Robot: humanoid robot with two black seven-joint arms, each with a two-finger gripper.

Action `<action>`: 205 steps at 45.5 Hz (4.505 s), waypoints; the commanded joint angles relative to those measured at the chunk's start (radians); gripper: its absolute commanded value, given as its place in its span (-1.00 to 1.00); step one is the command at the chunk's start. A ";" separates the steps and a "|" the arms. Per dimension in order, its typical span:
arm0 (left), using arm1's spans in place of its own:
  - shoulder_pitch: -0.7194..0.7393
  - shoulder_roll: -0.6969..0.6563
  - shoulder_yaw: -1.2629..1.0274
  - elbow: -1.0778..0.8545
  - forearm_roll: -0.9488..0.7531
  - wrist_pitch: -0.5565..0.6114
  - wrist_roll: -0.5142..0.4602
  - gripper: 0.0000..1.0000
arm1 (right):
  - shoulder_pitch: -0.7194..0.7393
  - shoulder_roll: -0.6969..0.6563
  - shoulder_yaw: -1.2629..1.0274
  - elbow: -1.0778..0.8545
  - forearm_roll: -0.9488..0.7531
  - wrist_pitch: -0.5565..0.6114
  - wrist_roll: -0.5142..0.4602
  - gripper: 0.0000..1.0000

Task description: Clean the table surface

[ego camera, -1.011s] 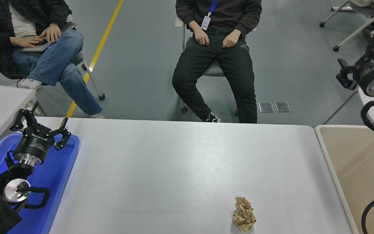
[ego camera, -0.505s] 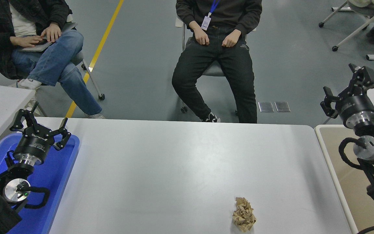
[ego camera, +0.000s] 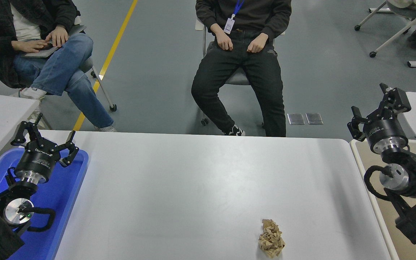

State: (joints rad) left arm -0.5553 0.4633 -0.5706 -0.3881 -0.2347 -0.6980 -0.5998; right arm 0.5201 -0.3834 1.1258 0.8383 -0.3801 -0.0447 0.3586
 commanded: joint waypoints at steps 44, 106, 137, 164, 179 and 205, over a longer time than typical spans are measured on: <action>0.000 0.000 0.000 0.000 0.000 0.000 0.000 1.00 | -0.066 -0.078 -0.015 -0.007 0.003 0.000 0.002 0.97; 0.000 0.000 0.000 0.000 0.000 0.000 0.000 1.00 | -0.077 -0.126 -0.012 -0.096 0.004 0.000 0.002 0.97; 0.000 0.000 0.000 0.000 0.000 0.000 0.000 1.00 | -0.097 -0.126 -0.014 -0.096 0.012 0.000 0.002 0.97; 0.000 0.000 0.000 0.000 0.000 0.000 0.000 1.00 | -0.091 -0.178 -0.007 -0.097 0.020 -0.001 0.002 0.97; 0.000 0.000 0.000 0.000 0.000 0.000 0.000 1.00 | -0.080 -0.175 -0.007 -0.096 0.023 -0.003 0.002 0.97; 0.000 0.000 0.000 0.000 0.000 0.000 0.000 1.00 | -0.089 -0.178 -0.014 -0.097 0.024 -0.001 0.002 0.97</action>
State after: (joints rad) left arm -0.5553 0.4633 -0.5706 -0.3881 -0.2347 -0.6980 -0.5998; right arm 0.4338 -0.5580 1.1151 0.7422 -0.3564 -0.0464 0.3605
